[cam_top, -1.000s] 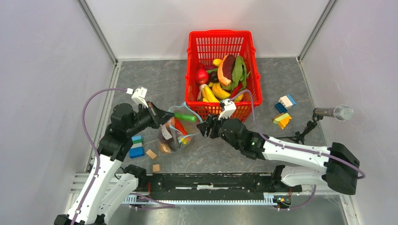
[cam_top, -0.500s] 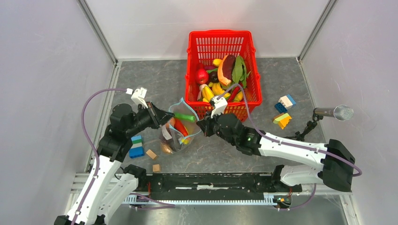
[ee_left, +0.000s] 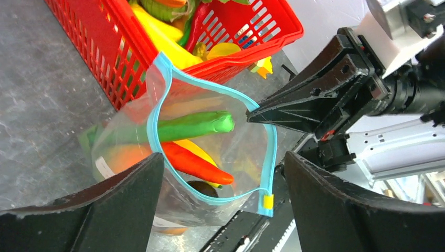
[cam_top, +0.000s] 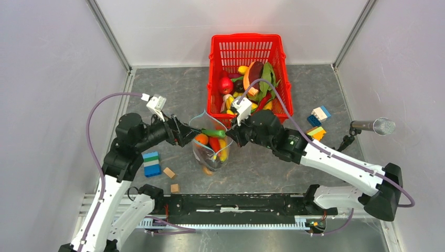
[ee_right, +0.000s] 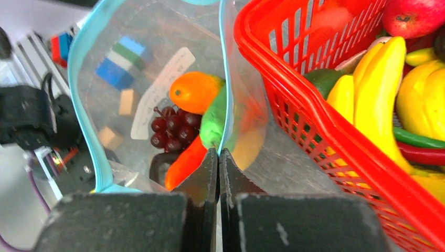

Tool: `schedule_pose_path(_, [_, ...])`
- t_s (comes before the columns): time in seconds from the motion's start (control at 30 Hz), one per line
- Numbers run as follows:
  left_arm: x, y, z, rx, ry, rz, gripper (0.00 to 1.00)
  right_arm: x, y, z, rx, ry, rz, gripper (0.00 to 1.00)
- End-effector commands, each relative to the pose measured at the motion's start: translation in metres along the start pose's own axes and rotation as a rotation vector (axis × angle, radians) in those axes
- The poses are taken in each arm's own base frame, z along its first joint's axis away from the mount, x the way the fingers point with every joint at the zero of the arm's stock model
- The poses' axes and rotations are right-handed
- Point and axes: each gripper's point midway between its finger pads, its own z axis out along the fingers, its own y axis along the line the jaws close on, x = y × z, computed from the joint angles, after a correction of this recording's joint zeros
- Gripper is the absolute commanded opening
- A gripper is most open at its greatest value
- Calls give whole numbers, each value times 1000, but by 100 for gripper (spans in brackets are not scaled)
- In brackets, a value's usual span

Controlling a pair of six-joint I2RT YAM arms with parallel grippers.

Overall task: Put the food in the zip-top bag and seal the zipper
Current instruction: Adjust the zipper food storage bag at the center of the board.

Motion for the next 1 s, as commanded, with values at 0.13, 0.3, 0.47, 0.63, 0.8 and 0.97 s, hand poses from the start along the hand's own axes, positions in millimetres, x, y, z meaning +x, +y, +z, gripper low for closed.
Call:
schedule_pose_path(0.13, [-28, -15, -11, 33, -51, 234, 94, -22, 9, -33, -230, 89, -304, 0])
schedule_pose_path(0.3, [-34, -13, -9, 28, -53, 294, 95, -20, 12, -38, -317, 161, -447, 0])
schedule_pose_path(0.47, [-31, -19, 0, 105, -35, 336, 94, -15, 7, -39, -366, 203, -568, 0])
schedule_pose_path(0.63, [-14, -15, 15, 173, 45, 329, 88, -5, -3, -33, -361, 257, -580, 0])
schedule_pose_path(0.8, [-15, -14, 28, 203, 53, 417, 83, -8, -5, -36, -361, 234, -585, 0])
schedule_pose_path(0.97, [-14, -17, 51, 201, 64, 651, 82, -5, -5, -33, -363, 223, -582, 0])
